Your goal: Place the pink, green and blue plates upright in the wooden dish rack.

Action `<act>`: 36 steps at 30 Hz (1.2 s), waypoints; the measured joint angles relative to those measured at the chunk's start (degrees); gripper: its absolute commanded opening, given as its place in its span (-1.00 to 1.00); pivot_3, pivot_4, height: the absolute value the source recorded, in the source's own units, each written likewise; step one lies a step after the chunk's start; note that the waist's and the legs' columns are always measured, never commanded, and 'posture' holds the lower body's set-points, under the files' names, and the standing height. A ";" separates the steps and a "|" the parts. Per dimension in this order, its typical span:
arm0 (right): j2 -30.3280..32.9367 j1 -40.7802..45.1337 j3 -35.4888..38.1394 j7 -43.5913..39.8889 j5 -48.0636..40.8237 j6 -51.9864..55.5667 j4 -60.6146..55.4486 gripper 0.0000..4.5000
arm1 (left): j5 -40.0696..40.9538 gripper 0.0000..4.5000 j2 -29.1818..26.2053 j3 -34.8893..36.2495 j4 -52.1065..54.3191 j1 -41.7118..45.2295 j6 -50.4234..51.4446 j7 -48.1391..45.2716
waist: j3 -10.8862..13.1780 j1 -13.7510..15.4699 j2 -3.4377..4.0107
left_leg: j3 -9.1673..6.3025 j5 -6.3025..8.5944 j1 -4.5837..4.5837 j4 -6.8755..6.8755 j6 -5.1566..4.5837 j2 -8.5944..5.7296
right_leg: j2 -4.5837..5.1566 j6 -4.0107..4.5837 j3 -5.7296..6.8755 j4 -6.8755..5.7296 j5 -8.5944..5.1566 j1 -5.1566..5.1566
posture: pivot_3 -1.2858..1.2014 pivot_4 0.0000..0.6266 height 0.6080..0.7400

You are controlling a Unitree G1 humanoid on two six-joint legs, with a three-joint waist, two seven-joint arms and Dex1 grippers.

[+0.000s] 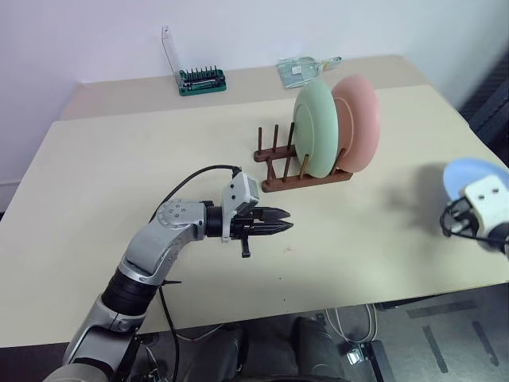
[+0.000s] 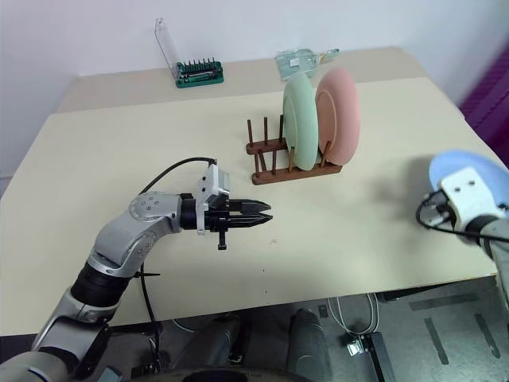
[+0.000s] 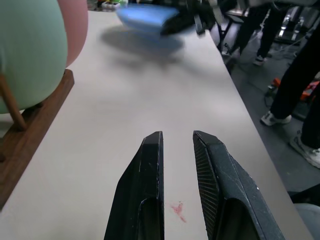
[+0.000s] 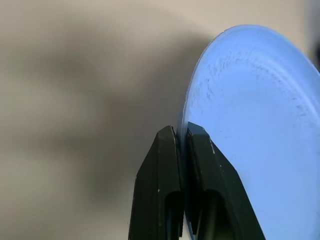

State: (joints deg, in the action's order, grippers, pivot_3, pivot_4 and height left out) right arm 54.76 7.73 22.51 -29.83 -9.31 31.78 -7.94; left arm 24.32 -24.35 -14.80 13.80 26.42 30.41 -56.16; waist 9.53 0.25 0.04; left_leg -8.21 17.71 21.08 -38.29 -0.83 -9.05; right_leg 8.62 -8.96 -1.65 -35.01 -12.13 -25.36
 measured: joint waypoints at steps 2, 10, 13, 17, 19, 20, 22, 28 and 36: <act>0.25 10.06 0.10 1.26 -0.94 -0.89 -0.72 -0.99 | 0.00 -0.58 -0.50 0.31 0.12 -0.50 -0.13 0.02 | 0.02 -0.04 0.02 | -0.01 -0.01 0.03 0.04 0.01 0.02 | -0.02 0.00 0.00 -0.01 0.00 -0.05 | 0.03 -0.52 1.00; -9.87 47.15 -7.84 -0.92 -19.88 8.52 -10.83 -0.99 | -0.08 -0.58 -1.03 2.21 -1.01 -0.61 -0.89 1.32 | 0.07 0.46 -0.12 | -0.22 0.00 0.25 0.05 0.02 0.08 | -0.01 0.07 0.23 0.15 0.03 -0.12 | 0.03 -0.52 1.00; -21.55 51.34 -9.55 0.85 -32.97 16.64 -12.14 -0.99 | -0.08 -0.58 -1.73 3.75 -2.49 -0.81 -1.07 1.86 | 0.07 0.40 -0.21 | -0.30 -0.01 0.28 0.02 0.02 0.06 | -0.02 0.15 0.28 0.06 0.09 -0.12 | 0.03 -0.52 1.00; -34.78 56.24 -8.50 11.54 -49.90 25.55 -9.31 -0.99 | -0.13 -0.58 -3.29 5.69 -3.62 -0.98 -1.67 2.59 | 0.06 0.33 -0.20 | -0.38 -0.02 0.28 0.04 0.05 0.06 | -0.04 0.17 0.32 -0.08 0.10 -0.19 | 0.03 -0.52 1.00; -38.38 58.03 -6.65 19.18 -55.88 28.35 -5.30 -0.99 | -0.12 -0.58 -4.17 6.84 -4.09 -1.24 -1.96 2.86 | 0.06 0.44 -0.22 | -0.44 -0.03 0.28 0.02 0.05 0.02 | -0.03 0.23 0.36 -0.07 0.14 -0.15 | 0.03 -0.52 1.00; -39.61 58.37 -5.36 23.45 -58.68 29.52 -2.88 -0.99 | -0.10 -0.58 -4.70 7.41 -4.05 -1.45 -2.01 2.98 | 0.05 0.44 -0.23 | -0.44 -0.03 0.27 0.01 0.04 0.01 | -0.03 0.30 0.37 -0.06 0.18 -0.14 | 0.03 -0.52 1.00; -40.27 58.18 -3.79 29.69 -62.11 31.14 1.01 -0.99 | -0.03 -0.58 -5.15 8.21 -3.87 -1.97 -2.01 3.34 | 0.05 0.45 -0.22 | -0.44 -0.03 0.28 0.01 0.04 -0.01 | -0.02 0.32 0.38 -0.06 0.20 -0.15 | 0.03 -0.52 1.00; -40.27 54.33 -0.44 41.51 -71.31 32.02 7.69 -0.99 | 1.60 -0.58 -5.59 9.04 1.07 -5.71 0.35 4.12 | 0.06 -0.81 -0.20 | -0.40 -0.03 0.29 0.10 0.04 0.02 | -0.03 0.32 0.40 -0.10 0.20 -0.26 | 0.03 -0.52 1.00; -40.70 51.61 -1.15 48.43 -78.29 31.16 10.99 -0.99 | 2.42 -0.58 -5.77 9.03 2.29 -5.82 0.84 5.21 | 0.04 -1.40 -0.14 | -0.19 -0.03 0.30 0.13 0.05 0.10 | -0.03 0.32 0.38 -0.13 0.20 -0.38 | 0.03 -0.52 1.00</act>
State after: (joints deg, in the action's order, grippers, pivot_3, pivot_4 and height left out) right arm 14.06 59.35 21.36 18.60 -87.60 62.94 3.05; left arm 26.74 -30.11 -5.77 16.09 20.60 31.25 -50.94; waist 9.58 -1.15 -0.10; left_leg -8.39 17.68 21.38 -38.16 -0.78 -8.95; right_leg 8.59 -8.64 -1.27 -35.13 -11.93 -25.73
